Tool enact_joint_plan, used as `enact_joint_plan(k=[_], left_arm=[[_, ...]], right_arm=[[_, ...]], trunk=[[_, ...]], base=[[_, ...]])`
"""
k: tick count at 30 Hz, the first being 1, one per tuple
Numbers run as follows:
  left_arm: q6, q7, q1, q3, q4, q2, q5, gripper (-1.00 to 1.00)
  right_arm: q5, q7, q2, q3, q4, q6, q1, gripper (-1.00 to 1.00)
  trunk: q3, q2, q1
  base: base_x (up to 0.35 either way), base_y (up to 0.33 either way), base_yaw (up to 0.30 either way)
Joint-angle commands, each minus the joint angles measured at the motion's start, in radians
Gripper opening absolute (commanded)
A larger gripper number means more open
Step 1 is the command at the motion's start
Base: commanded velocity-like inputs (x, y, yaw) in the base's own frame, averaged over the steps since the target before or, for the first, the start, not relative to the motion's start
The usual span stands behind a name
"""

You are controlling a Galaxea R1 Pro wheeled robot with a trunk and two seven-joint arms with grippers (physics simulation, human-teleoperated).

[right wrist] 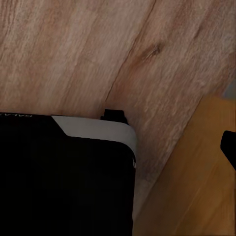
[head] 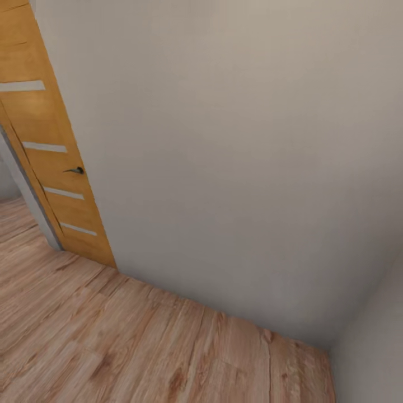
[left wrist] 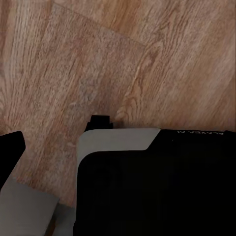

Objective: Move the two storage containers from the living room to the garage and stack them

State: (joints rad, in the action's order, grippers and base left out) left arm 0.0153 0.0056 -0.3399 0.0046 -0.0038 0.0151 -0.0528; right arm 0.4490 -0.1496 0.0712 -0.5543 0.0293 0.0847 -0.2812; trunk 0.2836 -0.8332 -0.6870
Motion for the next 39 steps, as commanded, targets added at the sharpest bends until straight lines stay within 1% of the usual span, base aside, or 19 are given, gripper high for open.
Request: enact_joint_plan(k=[1,8,34,39], left_arm=[[0.002,0.001,-0.001,0.0,0.0,0.0,-0.006,1.0],[0.002,0.001,-0.001,0.0,0.0,0.0,-0.005,1.0],[0.0,0.001,-0.001,0.0,-0.001,0.0,-0.004,1.0],[0.0,0.001,-0.001,0.0,-0.001,0.0,-0.004,1.0]], right_arm=[[0.01,-0.001,0.001,-0.008,0.003,0.006,-0.001,1.0],[0.01,-0.001,0.001,-0.009,0.003,0.006,-0.001,1.0],[0.01,-0.001,0.001,-0.009,0.003,0.004,-0.001,1.0],[0.01,-0.001,0.001,-0.009,0.004,0.002,-0.001,1.0]], trunk=[[0.001,-0.001,-0.001],[0.001,-0.001,-0.001],[0.001,-0.001,-0.001],[0.001,-0.001,-0.001]], base=[[0.322,0.0,0.136],[0.322,0.0,0.082],[0.322,0.0,0.266],[0.224,0.0,0.095]])
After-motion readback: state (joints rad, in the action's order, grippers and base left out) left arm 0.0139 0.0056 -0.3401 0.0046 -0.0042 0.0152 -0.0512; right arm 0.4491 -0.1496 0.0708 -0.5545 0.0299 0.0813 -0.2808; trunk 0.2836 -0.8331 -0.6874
